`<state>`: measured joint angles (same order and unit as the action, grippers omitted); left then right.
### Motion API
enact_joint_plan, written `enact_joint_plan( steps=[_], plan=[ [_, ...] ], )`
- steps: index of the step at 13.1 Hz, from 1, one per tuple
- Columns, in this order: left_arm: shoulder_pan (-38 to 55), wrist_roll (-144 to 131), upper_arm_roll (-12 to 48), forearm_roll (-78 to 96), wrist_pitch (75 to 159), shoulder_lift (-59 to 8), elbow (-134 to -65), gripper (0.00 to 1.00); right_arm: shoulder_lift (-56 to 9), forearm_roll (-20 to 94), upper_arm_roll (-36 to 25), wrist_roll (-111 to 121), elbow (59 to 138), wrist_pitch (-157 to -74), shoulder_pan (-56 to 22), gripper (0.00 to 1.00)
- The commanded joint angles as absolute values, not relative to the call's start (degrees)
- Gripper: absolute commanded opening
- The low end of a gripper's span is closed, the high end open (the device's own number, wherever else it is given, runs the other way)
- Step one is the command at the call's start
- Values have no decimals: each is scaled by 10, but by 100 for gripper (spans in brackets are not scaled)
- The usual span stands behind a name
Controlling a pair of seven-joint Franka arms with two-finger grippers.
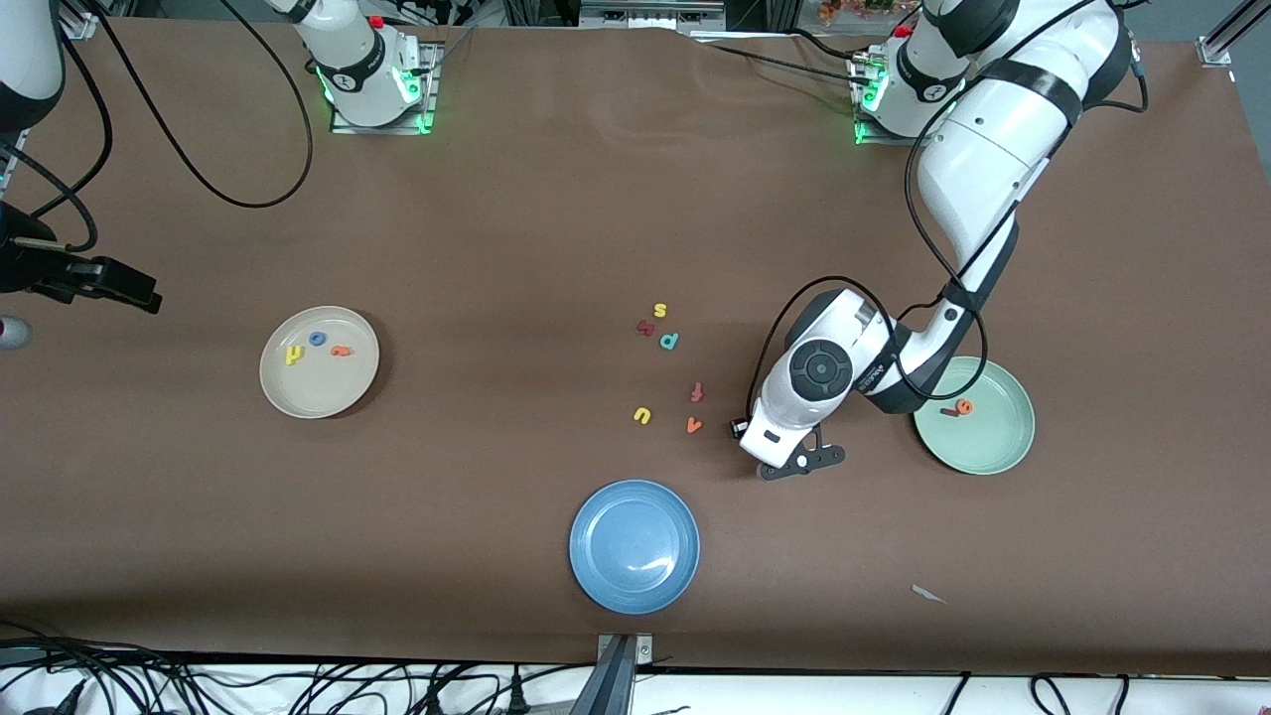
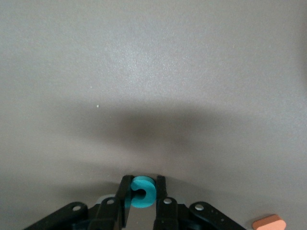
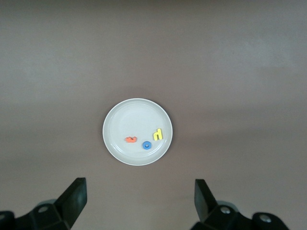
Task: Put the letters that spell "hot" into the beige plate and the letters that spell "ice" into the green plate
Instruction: 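Carry the teal c to the green plate and open the left gripper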
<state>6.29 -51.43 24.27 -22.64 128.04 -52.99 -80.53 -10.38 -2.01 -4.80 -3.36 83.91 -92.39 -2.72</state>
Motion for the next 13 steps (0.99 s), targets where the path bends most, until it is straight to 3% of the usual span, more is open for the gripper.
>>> enact_joint_plan(
  steps=[1, 6, 13],
  plan=[
    [62, -478, 234, -249, 1240, -519, -794, 17, -83, -28, -35, -31, 860, -924, -17, 100],
    [-9, -347, 239, -250, 1201, -475, -839, 17, -83, -24, -61, -33, 860, -897, -17, 100],
    [-132, -101, 242, -250, 1201, -377, -948, 15, -86, -20, -70, -30, 853, -933, -18, 100]
  ],
)
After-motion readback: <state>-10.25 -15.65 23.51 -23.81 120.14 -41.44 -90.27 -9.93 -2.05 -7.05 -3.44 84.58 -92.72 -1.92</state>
